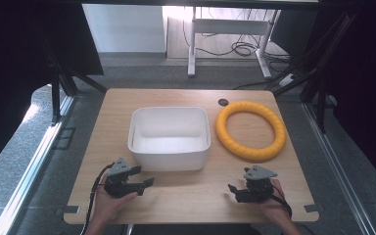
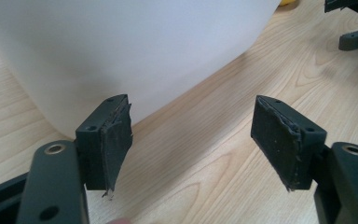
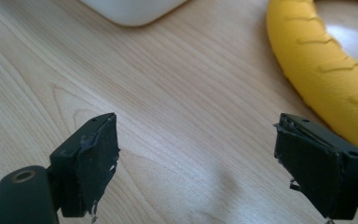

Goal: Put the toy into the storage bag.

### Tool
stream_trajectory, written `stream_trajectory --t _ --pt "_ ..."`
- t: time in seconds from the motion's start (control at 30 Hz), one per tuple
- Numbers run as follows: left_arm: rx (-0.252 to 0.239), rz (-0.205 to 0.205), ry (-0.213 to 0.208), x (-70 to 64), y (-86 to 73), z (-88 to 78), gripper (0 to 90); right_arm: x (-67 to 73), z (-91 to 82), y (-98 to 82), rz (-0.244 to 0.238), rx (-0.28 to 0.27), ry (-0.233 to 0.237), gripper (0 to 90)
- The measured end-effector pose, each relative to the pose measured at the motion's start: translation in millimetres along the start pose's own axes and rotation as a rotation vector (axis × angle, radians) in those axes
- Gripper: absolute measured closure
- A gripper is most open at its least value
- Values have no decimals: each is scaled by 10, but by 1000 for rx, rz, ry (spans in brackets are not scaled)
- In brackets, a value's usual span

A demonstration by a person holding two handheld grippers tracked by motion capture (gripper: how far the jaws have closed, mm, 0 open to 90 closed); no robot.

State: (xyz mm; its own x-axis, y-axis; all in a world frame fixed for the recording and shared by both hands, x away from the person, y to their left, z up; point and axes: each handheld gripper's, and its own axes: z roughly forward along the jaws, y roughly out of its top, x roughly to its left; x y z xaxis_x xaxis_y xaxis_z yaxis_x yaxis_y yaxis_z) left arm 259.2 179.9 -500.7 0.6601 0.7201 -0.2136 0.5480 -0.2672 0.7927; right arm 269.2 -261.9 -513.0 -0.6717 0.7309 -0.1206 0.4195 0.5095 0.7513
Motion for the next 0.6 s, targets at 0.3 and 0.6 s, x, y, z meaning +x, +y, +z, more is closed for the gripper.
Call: stream_trajectory --t 0.3,0.6 --pt "3 1 4 -10 6 -16 288 -76 -38 18 85 -15 -8 263" --pt "10 10 13 1 -1 -46 289 -198 -80 227 17 2 -12 212"
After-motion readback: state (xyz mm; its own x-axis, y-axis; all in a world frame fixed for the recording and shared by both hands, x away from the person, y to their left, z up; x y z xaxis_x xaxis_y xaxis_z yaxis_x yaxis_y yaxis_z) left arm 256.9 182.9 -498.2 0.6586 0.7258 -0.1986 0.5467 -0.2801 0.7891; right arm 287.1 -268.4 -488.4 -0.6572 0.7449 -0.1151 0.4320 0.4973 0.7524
